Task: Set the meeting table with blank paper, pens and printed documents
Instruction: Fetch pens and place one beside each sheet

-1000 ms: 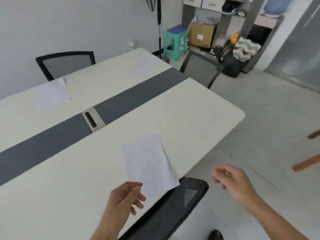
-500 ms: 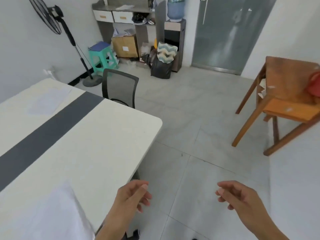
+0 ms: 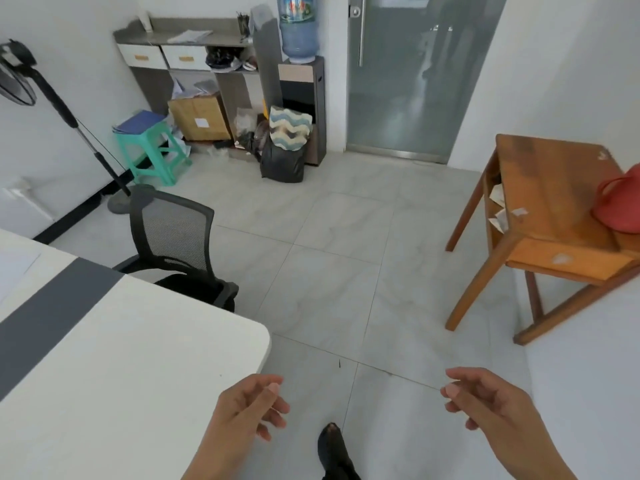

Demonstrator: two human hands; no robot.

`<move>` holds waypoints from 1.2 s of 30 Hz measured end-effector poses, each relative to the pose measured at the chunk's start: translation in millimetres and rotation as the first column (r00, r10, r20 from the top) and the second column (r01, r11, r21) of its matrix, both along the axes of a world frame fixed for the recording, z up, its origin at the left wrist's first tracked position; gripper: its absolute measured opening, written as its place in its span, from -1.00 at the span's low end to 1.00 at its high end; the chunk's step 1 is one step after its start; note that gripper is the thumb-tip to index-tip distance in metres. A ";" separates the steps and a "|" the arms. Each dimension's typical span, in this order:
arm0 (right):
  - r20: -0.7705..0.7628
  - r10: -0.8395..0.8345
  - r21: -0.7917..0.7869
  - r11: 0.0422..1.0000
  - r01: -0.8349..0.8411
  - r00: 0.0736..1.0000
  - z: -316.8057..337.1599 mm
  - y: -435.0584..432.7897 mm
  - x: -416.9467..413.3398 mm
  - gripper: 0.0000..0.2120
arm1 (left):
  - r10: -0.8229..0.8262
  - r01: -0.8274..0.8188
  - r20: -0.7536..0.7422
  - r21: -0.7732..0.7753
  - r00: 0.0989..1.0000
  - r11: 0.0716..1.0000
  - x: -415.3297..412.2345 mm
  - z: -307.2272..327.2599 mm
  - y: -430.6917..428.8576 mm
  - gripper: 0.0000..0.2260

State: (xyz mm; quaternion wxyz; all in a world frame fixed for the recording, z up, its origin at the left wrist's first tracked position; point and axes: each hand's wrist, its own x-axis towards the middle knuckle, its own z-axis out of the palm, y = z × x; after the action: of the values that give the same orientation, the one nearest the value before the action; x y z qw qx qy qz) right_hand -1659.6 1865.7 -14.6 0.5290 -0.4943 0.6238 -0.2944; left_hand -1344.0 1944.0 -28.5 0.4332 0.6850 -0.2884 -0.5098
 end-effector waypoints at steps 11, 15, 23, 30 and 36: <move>0.005 -0.040 -0.033 0.999 0.040 0.999 28.8 -233.3 71.2 -0.82 | -0.055 0.053 -0.024 -0.055 0.998 0.997 75.0 40.5 -254.2 -0.87; 0.016 -0.015 0.006 1.000 0.015 1.000 11.9 -326.2 99.1 -0.82 | -0.040 0.040 -0.019 -0.013 0.999 0.999 100.0 29.4 -333.7 -0.86; 0.055 0.175 -0.015 0.985 -0.174 0.983 5.7 -553.9 177.3 -0.84 | 0.119 -0.119 0.059 -0.008 0.991 0.993 158.1 31.3 -496.5 -0.88; 0.023 0.464 -0.094 0.883 -0.460 0.885 33.8 -727.6 292.8 -0.85 | 0.339 -0.339 0.091 -0.020 0.936 0.941 218.0 35.3 -584.0 -0.85; 0.023 0.554 -0.075 0.831 -0.551 0.832 13.9 -819.2 412.9 -0.84 | 0.462 -0.465 0.077 0.026 0.884 0.885 313.7 11.0 -653.8 -0.86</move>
State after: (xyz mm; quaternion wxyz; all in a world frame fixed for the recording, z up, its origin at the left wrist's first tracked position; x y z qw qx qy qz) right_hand -1246.8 1046.6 -0.7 0.5888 -0.6637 0.4328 -0.1599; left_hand -1030.3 1290.2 -17.5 0.5173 0.7604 -0.1202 -0.3739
